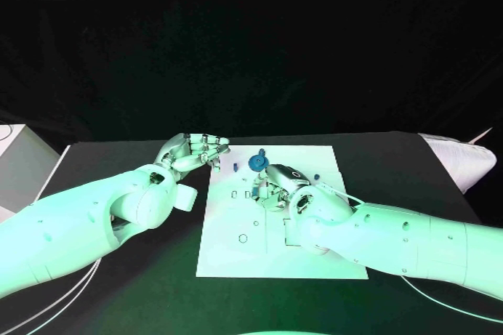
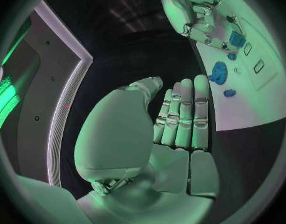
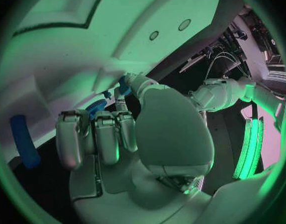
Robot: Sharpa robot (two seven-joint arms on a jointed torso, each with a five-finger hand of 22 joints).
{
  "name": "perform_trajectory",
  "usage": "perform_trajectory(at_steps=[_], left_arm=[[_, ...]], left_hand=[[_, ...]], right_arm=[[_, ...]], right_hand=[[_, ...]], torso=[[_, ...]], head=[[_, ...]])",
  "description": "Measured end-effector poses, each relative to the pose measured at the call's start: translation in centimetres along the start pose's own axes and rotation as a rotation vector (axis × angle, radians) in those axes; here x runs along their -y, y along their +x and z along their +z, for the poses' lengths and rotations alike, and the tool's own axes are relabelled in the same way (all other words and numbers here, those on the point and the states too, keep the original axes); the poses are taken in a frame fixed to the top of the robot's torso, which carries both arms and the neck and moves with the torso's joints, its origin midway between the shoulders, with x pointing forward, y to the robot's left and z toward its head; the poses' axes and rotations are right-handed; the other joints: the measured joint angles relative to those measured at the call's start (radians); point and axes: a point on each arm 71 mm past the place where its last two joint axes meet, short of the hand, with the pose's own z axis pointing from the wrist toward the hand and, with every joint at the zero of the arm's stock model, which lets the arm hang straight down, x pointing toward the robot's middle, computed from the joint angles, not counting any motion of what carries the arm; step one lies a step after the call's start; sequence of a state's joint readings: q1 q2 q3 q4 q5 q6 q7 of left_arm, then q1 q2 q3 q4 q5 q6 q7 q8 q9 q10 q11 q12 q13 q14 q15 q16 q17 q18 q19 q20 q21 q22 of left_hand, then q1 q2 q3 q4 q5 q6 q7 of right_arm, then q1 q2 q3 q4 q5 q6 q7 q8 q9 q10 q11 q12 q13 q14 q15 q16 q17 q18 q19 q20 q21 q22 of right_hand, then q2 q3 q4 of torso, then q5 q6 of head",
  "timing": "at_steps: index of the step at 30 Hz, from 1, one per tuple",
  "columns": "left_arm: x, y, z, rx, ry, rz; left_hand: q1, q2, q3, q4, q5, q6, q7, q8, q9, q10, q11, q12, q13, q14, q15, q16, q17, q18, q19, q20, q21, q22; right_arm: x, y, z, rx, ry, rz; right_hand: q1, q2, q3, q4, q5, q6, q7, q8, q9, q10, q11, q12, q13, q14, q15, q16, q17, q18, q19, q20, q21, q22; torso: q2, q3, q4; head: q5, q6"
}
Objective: Assemble the parts on the task board
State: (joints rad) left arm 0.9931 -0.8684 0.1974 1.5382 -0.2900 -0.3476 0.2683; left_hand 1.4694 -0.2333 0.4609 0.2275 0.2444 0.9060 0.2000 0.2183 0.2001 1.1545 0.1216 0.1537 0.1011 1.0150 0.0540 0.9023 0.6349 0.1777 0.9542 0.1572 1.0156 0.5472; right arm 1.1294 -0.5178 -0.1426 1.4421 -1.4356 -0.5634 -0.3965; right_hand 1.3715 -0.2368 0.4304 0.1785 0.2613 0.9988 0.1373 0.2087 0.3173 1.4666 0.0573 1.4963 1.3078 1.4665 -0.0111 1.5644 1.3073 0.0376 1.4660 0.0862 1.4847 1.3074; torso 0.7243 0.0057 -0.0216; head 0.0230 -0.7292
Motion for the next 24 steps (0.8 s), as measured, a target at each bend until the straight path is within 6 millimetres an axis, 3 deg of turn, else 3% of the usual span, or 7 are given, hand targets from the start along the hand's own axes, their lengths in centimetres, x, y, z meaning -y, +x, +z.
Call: perform_trajectory(at_steps=[5,24], left_arm=[[0.00,-0.02,-0.01,0.000,0.000,0.000],[0.00,-0.08,-0.03,0.001,-0.002,0.001]], left_hand=[[0.000,0.000,0.000,0.000,0.000,0.000,0.000,0.000,0.000,0.000,0.000,0.000,0.000,0.000,0.000,0.001,0.000,0.000,0.000,0.000,0.000,0.000],[0.000,0.000,0.000,0.000,0.000,0.000,0.000,0.000,0.001,0.000,0.000,0.000,0.001,0.000,0.000,0.004,0.001,0.000,0.000,0.000,0.000,0.000]], right_arm=[[0.08,0.01,0.01,0.000,0.000,-0.001],[0.02,-0.12,-0.02,0.018,-0.014,0.007]], right_hand=[[-0.011,-0.011,-0.008,0.003,-0.004,-0.013,0.006,0.000,-0.003,0.000,0.000,0.000,0.000,0.000,0.000,0.000,0.000,0.000,0.000,0.000,0.000,0.000],[-0.015,-0.015,-0.014,0.003,-0.012,-0.023,0.009,0.000,-0.007,0.000,0.000,-0.005,0.000,0.000,0.000,0.000,0.000,0.000,0.000,0.000,0.000,0.001]], torso=[[0.000,-0.0003,-0.0006],[-0.001,-0.0011,-0.0004]], head=[[0.000,-0.002],[0.001,-0.004]])
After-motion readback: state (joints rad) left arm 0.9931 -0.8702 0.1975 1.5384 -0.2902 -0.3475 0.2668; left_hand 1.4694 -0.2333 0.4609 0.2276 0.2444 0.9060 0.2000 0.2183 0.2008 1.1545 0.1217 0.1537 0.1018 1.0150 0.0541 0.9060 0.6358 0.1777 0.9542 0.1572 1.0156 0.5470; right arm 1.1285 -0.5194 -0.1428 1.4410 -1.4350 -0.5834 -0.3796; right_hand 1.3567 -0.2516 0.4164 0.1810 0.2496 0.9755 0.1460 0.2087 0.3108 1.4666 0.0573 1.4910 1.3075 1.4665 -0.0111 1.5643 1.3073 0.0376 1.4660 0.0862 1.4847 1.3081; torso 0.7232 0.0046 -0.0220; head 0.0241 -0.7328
